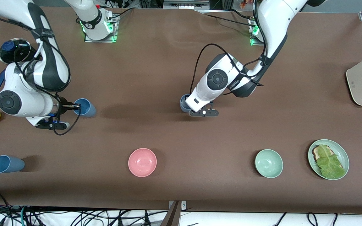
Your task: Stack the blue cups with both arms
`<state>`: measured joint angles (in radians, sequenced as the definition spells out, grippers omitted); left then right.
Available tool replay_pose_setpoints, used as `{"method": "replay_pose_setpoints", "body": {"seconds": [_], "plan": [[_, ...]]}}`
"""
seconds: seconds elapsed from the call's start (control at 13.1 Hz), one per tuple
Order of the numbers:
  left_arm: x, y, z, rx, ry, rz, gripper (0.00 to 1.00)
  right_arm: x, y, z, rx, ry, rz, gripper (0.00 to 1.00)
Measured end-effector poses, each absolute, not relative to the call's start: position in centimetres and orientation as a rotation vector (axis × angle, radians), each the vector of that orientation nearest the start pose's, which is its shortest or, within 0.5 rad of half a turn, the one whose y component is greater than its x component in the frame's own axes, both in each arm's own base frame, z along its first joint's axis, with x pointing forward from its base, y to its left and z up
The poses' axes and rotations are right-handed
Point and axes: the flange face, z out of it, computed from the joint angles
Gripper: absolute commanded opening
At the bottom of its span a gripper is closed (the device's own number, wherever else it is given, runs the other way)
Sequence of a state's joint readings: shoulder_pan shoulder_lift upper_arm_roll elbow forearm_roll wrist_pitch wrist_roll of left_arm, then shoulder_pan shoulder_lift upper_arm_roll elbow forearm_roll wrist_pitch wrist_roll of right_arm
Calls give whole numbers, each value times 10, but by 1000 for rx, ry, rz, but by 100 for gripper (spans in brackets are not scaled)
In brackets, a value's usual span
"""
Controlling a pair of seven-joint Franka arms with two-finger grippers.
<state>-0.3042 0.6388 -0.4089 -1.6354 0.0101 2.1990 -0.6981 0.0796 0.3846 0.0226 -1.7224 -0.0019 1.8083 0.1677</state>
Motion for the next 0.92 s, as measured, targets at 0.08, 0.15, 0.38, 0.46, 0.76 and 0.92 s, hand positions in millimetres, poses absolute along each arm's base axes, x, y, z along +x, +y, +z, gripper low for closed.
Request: {"method": "replay_pose_setpoints", "body": {"seconds": [0.08, 0.15, 0.38, 0.46, 0.76, 0.92], "plan": [[542, -419, 269, -3290, -84, 277, 100, 618, 81, 353, -3148, 123, 470, 0], [544, -419, 272, -3291, -87, 273, 100, 619, 97, 363, -3155, 143, 469, 0], [553, -408, 298, -3263, -95, 288, 100, 616, 140, 383, -3134, 236, 466, 0], [557, -398, 315, -3248, -106, 287, 100, 615, 156, 389, -3125, 277, 462, 0], [575, -333, 398, -3204, -65, 249, 100, 591, 262, 409, -3068, 486, 449, 0], [585, -290, 429, -3195, 46, 233, 100, 576, 325, 416, -3037, 577, 439, 0]]}}
